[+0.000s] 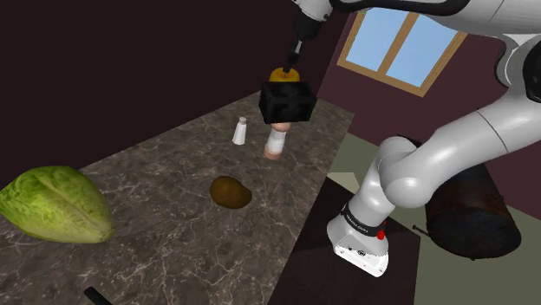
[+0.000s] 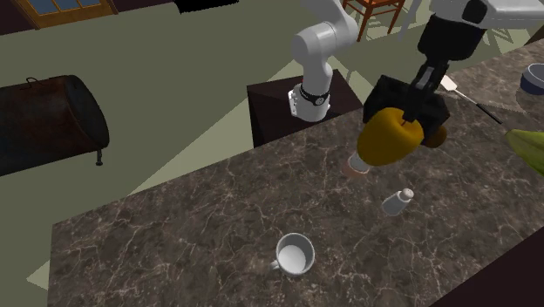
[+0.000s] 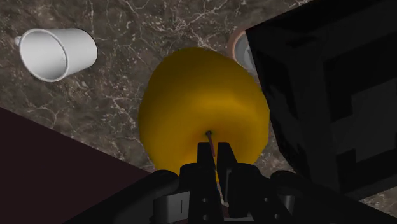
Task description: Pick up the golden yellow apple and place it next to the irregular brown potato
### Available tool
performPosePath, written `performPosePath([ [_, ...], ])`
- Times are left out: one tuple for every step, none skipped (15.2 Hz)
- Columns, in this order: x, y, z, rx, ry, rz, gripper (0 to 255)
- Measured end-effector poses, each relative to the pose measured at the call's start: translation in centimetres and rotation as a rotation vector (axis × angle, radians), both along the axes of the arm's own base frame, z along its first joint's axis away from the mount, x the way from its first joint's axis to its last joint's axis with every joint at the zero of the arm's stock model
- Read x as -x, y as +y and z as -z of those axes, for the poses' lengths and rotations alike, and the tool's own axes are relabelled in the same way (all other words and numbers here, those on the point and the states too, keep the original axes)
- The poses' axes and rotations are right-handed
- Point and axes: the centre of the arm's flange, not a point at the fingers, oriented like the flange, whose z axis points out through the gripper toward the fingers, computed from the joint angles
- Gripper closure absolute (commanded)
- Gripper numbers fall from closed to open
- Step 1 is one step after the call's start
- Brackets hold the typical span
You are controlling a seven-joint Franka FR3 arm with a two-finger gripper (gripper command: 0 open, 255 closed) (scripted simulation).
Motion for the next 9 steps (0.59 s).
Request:
performPosePath([
  [-0.2, 1.3, 0.1, 0.0, 0.0, 0.0, 255],
  [-0.5, 2.7, 0.1, 0.0, 0.001, 0.0, 255],
  [-0.6, 3.9, 0.3, 0.0, 0.0, 0.0, 255],
  [-0.9, 5.2, 0.2, 0.0, 0.0, 0.0, 255],
  [-0.9, 6.4, 0.1, 0.0, 0.0, 0.0, 255],
  [-0.8, 7.9, 0.0, 0.0, 0.0, 0.0, 255],
  [-1.1, 9.3, -0.1, 0.0, 0.0, 0.0, 255],
  [-1.3, 10.6, 0.1, 0.0, 0.0, 0.0, 255],
  [-1.5, 11.9, 0.0, 0.0, 0.0, 0.001, 255],
])
